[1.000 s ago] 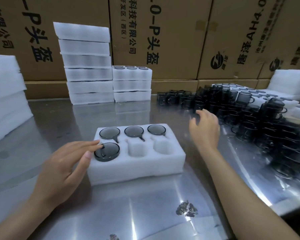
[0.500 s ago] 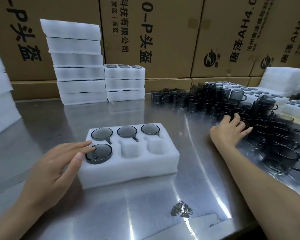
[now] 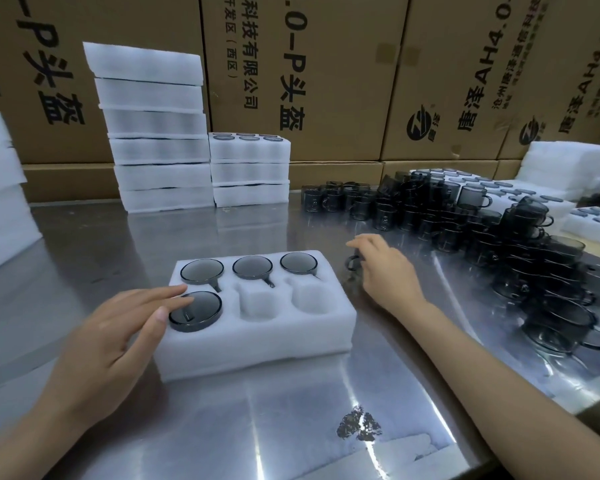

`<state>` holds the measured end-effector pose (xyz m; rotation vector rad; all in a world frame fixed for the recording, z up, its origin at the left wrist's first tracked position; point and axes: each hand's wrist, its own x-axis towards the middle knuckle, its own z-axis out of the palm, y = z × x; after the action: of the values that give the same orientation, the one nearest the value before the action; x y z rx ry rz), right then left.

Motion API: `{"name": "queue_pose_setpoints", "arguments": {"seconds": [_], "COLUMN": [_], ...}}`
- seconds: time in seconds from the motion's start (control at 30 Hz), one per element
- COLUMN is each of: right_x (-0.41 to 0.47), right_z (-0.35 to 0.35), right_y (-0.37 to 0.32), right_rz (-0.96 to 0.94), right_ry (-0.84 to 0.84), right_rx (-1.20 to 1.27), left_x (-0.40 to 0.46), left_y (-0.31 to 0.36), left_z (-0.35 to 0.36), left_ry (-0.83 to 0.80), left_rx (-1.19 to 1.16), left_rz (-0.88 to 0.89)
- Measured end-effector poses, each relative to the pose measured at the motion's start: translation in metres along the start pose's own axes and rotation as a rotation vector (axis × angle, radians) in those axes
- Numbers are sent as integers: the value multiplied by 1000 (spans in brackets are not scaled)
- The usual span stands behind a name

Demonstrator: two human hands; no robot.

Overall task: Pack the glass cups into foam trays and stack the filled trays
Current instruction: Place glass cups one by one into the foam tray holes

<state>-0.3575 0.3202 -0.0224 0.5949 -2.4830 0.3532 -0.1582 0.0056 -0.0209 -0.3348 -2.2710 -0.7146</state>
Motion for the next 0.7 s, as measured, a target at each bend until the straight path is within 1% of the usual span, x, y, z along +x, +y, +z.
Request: {"name": "queue_pose_setpoints", "arguments": {"seconds": [0.1, 0.2, 0.27, 0.3, 0.4, 0.43, 0.47, 0.6, 0.7], "right_x": [-1, 0, 1, 1, 0, 0, 0, 1, 0], "right_z": [4, 6, 6, 6, 6, 6, 6, 3, 2], "right_y": [-20, -25, -19, -15, -4, -1, 1, 0, -4], "right_rz": [-142, -152, -89, -40, 156, 196, 218, 309, 344], "right_ry": [64, 71, 84, 64, -137, -184, -191, -85, 6], "right_rx": [-26, -21, -5, 10, 167, 233, 275, 351, 374], "left_x": [1, 0, 0, 0, 0, 0, 0, 0, 0], "left_y": [0, 0, 1, 2, 6, 8, 10, 9, 5], "left_z": [0, -1, -1, -1, -1, -1, -1, 2, 6], "left_ry": [0, -4, -5, -5, -19, -25, -30, -52, -48], "left_rx": [5, 15, 20, 23, 45, 59, 76, 170, 267], "left_rz": [5, 5, 2, 1, 12, 21, 33, 104, 161]}}
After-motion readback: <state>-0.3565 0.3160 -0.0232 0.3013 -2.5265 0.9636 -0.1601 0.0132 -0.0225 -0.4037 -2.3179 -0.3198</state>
